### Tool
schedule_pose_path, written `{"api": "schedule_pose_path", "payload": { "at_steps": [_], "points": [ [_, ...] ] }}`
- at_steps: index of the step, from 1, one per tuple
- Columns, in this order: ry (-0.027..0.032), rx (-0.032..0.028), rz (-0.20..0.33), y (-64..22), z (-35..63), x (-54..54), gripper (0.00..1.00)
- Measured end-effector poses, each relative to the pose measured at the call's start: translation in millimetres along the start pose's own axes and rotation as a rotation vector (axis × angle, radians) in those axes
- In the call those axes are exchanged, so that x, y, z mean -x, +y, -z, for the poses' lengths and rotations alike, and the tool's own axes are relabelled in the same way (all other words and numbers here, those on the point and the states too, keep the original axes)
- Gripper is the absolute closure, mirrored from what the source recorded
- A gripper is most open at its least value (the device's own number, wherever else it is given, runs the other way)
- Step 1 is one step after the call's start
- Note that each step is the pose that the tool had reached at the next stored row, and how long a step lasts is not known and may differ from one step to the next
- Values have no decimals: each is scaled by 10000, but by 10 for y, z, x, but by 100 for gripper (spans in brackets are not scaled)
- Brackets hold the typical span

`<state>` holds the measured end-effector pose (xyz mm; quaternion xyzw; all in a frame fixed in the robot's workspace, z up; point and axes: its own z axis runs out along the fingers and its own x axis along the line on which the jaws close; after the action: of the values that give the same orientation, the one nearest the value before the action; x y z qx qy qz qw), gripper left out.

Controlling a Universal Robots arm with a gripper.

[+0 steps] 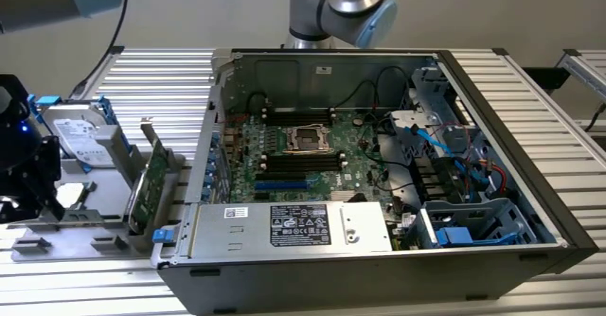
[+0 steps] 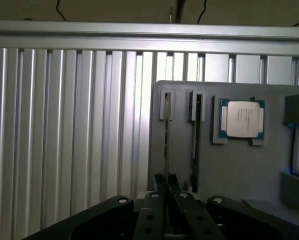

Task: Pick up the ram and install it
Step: 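Pick up the ram and move it above insertion slot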

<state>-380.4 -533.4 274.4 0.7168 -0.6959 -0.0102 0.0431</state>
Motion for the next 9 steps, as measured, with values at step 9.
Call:
{"api": "schedule_pose_path", "payload": {
  "at_steps": [9],
  "points": [
    [-5,175,9,-276,303,-16,86]
  ]
}}
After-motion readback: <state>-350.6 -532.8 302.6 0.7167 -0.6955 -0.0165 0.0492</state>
